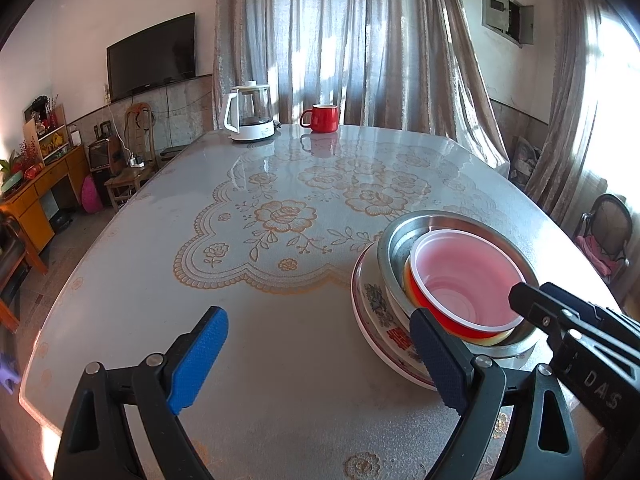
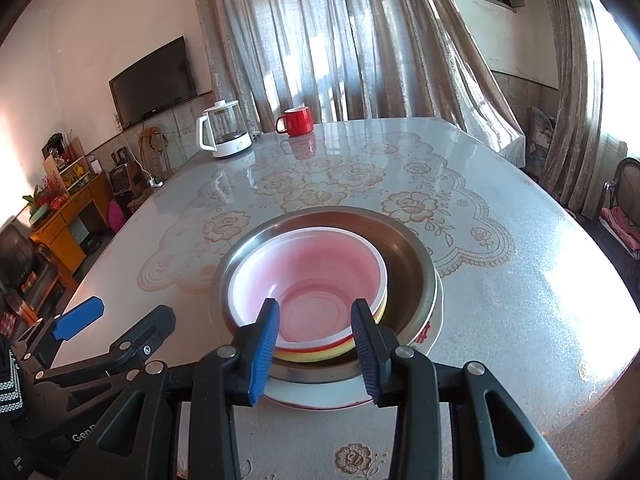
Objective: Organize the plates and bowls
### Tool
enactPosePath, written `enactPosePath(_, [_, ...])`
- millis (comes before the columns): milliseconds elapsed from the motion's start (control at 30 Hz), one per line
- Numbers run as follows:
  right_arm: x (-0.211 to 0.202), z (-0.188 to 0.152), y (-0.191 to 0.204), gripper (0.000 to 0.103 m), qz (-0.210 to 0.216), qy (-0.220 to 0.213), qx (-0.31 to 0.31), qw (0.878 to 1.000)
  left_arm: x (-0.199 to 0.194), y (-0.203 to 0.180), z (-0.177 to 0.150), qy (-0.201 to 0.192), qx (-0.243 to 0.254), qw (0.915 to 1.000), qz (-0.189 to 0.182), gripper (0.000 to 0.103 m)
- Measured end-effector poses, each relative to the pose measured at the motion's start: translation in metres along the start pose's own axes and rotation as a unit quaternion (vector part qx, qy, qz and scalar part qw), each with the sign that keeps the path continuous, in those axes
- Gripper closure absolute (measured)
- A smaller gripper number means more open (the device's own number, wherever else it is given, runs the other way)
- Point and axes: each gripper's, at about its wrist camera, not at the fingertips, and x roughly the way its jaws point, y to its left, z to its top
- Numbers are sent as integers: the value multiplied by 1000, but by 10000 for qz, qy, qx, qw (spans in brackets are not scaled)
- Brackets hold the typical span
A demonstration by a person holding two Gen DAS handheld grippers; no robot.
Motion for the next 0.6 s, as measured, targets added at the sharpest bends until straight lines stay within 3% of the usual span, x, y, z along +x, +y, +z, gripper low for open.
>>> enactPosePath(167, [-3, 9, -17, 66, -119, -131, 183, 9997, 5, -2, 1, 80, 31, 10000, -19, 10])
enactPosePath(367, [3, 26, -65, 65, -477, -189, 712, 9961, 13, -1, 2, 226, 0, 9997, -96, 10])
enactPosePath(600, [26, 36, -122, 65, -929, 27, 1306, 9871, 22, -2, 4, 330, 16, 9994, -71, 10])
